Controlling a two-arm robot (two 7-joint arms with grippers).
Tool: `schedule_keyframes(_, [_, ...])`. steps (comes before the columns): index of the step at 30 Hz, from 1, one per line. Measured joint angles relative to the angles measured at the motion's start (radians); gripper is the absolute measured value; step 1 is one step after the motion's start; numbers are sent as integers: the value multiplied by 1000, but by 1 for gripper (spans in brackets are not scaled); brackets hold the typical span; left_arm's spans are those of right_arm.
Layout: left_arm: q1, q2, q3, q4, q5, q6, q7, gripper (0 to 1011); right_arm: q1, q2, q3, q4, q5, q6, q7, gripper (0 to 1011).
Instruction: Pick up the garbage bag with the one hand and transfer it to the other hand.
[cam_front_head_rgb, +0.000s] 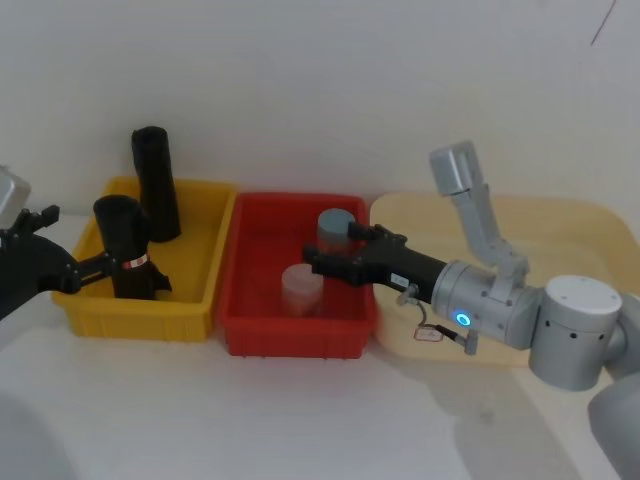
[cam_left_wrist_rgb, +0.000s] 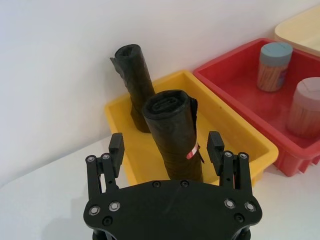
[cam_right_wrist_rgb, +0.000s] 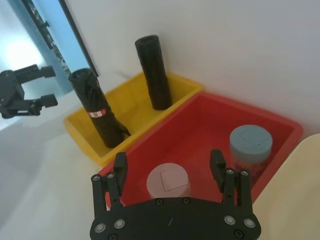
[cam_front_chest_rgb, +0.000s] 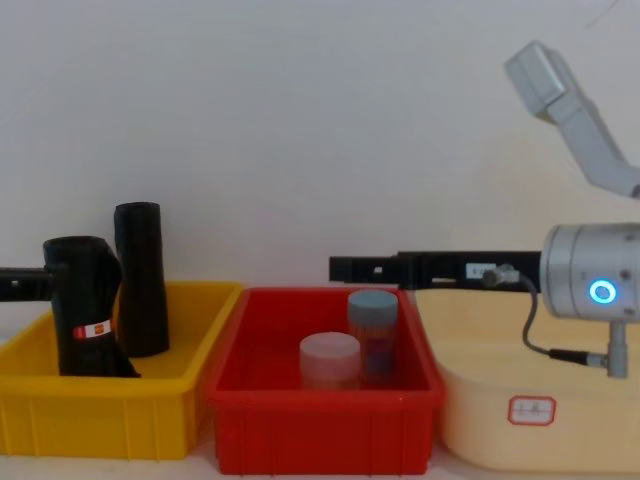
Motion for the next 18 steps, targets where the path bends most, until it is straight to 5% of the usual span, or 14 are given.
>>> schedule_keyframes(18, [-59,-51,3,112,12,-47,-14,1001,59,-15,-56,83,-13,20,16,1001])
